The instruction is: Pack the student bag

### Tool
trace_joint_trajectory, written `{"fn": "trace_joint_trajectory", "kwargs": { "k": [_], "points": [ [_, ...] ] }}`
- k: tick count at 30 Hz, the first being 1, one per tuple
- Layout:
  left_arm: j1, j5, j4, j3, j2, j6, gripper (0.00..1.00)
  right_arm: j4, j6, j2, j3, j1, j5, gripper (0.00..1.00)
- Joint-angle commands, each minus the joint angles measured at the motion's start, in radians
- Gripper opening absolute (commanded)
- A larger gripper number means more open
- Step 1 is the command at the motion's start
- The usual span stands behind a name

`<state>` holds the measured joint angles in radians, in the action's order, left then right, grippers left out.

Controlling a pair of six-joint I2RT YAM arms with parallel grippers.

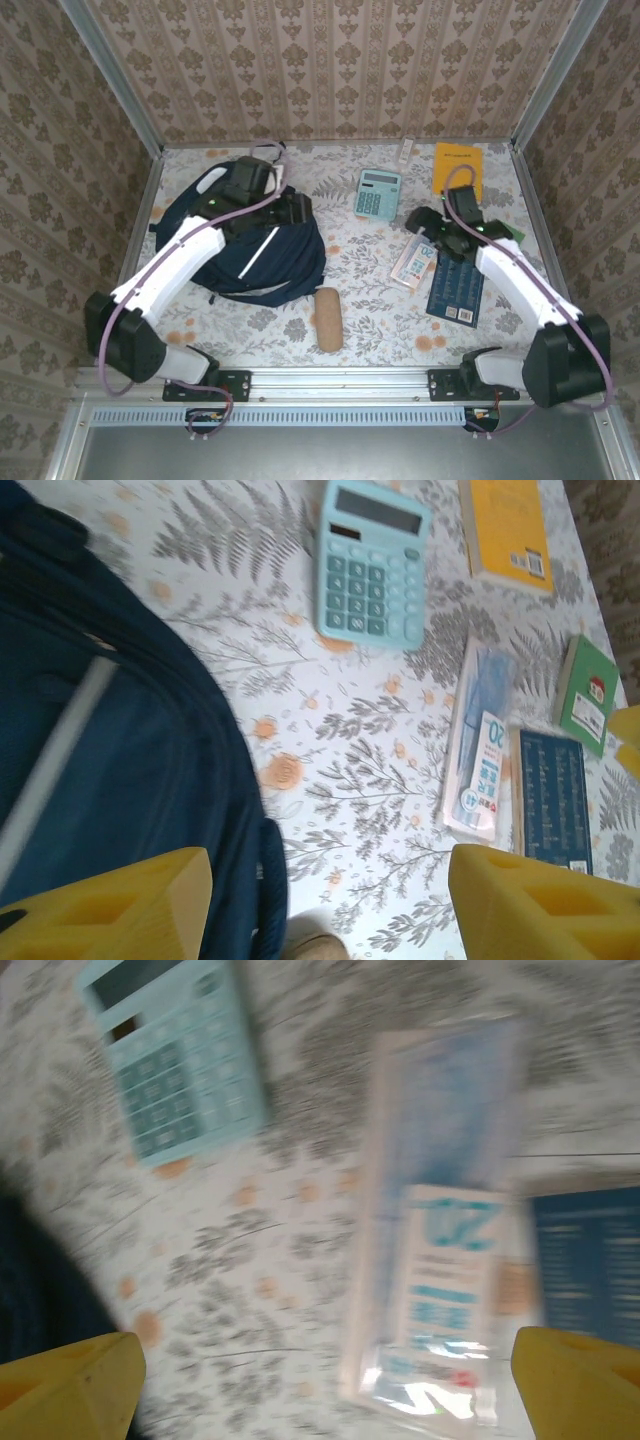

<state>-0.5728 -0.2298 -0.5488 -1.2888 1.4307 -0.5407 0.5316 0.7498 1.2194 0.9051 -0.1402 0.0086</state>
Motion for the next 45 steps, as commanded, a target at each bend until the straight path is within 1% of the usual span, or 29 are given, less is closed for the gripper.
{"fn": "trace_joint_trajectory", "kwargs": {
  "k": [1, 4, 6, 8, 11, 14, 18, 21, 23, 26, 30, 34, 38, 39, 40, 43, 44, 45],
  "points": [
    [-0.053, 0.013, 0.054, -0.053, 0.057, -0.028, 0.70, 0.130, -0.041, -0.103, -0.087, 0.104, 0.099, 0.98],
    [-0.100, 0.014, 0.072, -0.080, 0.109, -0.036, 0.72, 0.143, -0.048, -0.182, -0.171, 0.216, 0.073, 0.99],
    [-0.122, 0.008, 0.080, -0.092, 0.138, -0.041, 0.73, 0.126, -0.067, -0.209, -0.217, 0.272, 0.047, 0.99],
    [-0.142, 0.006, 0.088, -0.099, 0.160, -0.045, 0.76, 0.095, -0.084, -0.203, -0.253, 0.308, 0.030, 0.99],
    [-0.166, 0.000, 0.092, -0.104, 0.186, -0.047, 0.77, 0.047, -0.093, -0.133, -0.273, 0.367, -0.028, 1.00],
    [-0.187, -0.001, 0.095, -0.100, 0.197, -0.051, 0.78, -0.026, -0.106, -0.030, -0.262, 0.421, -0.135, 0.99],
    [-0.198, 0.002, 0.099, -0.083, 0.195, -0.062, 0.78, -0.075, -0.148, 0.094, -0.215, 0.425, -0.201, 0.99],
    [-0.202, 0.007, 0.102, -0.066, 0.182, -0.065, 0.77, -0.094, -0.157, 0.156, -0.205, 0.425, -0.276, 1.00],
    [-0.202, 0.012, 0.104, -0.053, 0.173, -0.067, 0.77, -0.113, -0.147, 0.164, -0.218, 0.413, -0.318, 1.00],
    [-0.201, 0.012, 0.103, -0.039, 0.166, -0.068, 0.77, -0.128, -0.101, 0.161, -0.244, 0.362, -0.336, 1.00],
    [-0.205, 0.014, 0.105, -0.027, 0.174, -0.066, 0.77, -0.162, -0.003, 0.136, -0.278, 0.249, -0.332, 1.00],
    [-0.215, 0.011, 0.104, -0.028, 0.193, -0.065, 0.76, -0.206, 0.090, 0.109, -0.293, 0.136, -0.303, 1.00],
    [-0.229, -0.008, 0.107, -0.036, 0.228, -0.069, 0.74, -0.237, 0.133, 0.125, -0.279, 0.063, -0.316, 1.00],
    [-0.235, -0.013, 0.108, -0.041, 0.238, -0.070, 0.73, -0.239, 0.132, 0.132, -0.271, 0.045, -0.316, 1.00],
    [-0.242, -0.020, 0.116, -0.045, 0.251, -0.072, 0.70, -0.235, 0.126, 0.139, -0.263, 0.032, -0.312, 1.00],
    [-0.266, -0.054, 0.134, -0.075, 0.303, -0.071, 0.63, -0.212, 0.106, 0.143, -0.256, 0.027, -0.285, 0.99],
    [-0.277, -0.060, 0.133, -0.089, 0.322, -0.066, 0.60, -0.202, 0.097, 0.139, -0.257, 0.027, -0.275, 0.99],
    [-0.288, -0.071, 0.132, -0.108, 0.346, -0.061, 0.55, -0.192, 0.088, 0.129, -0.259, 0.027, -0.268, 0.99]
  ]
}}
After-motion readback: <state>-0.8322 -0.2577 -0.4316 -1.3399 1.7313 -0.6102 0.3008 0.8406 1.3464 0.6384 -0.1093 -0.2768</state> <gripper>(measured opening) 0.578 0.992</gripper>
